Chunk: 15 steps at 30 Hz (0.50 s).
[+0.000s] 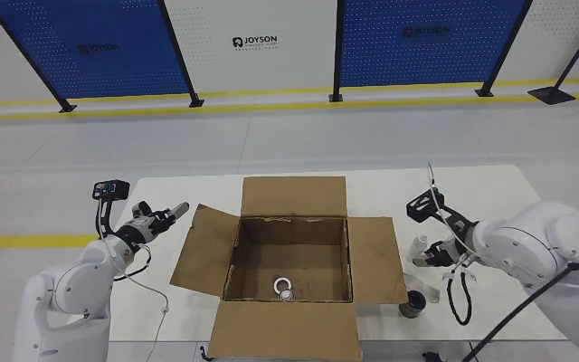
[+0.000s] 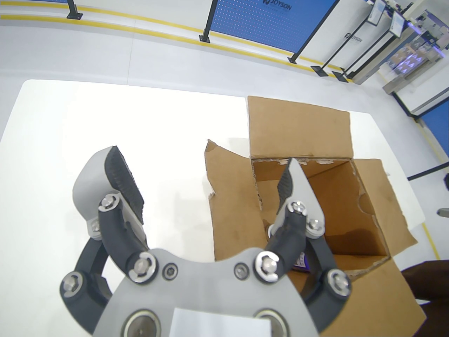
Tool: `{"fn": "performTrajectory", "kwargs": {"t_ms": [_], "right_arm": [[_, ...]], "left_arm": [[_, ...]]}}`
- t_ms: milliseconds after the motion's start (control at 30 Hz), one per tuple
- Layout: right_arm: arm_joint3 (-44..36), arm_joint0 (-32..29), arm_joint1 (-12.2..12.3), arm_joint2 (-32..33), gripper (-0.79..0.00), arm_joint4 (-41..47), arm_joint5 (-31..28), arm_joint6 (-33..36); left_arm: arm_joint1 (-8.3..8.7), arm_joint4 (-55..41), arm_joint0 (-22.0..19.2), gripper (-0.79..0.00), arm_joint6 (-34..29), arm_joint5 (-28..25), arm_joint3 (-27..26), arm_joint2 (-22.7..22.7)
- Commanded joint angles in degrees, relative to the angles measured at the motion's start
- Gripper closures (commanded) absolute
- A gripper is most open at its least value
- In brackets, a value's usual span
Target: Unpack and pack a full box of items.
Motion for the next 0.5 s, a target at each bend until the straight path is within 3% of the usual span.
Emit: {"fn": "performTrajectory", "kwargs": {"t_ms": [0,267,467], "right_arm": [[-2.12,0.58,-0.33,-0.16,-0.785,2.04,0.13,-1.54],[-1.64,2.77,-3.59,-8.00,-0.785,7.31,-1.67,-15.90],[5.37,4.19,-6.91,-15.24,-0.785,12.02,-7.05,-26.88]], "left_arm": [[0.00,0.00,0.00,-0.785,0.00,0.00,0.00,0.00],[0.00,0.00,0.00,-0.785,0.00,0.00,0.00,0.00],[0.00,0.00,0.00,-0.785,0.00,0.00,0.00,0.00]]}}
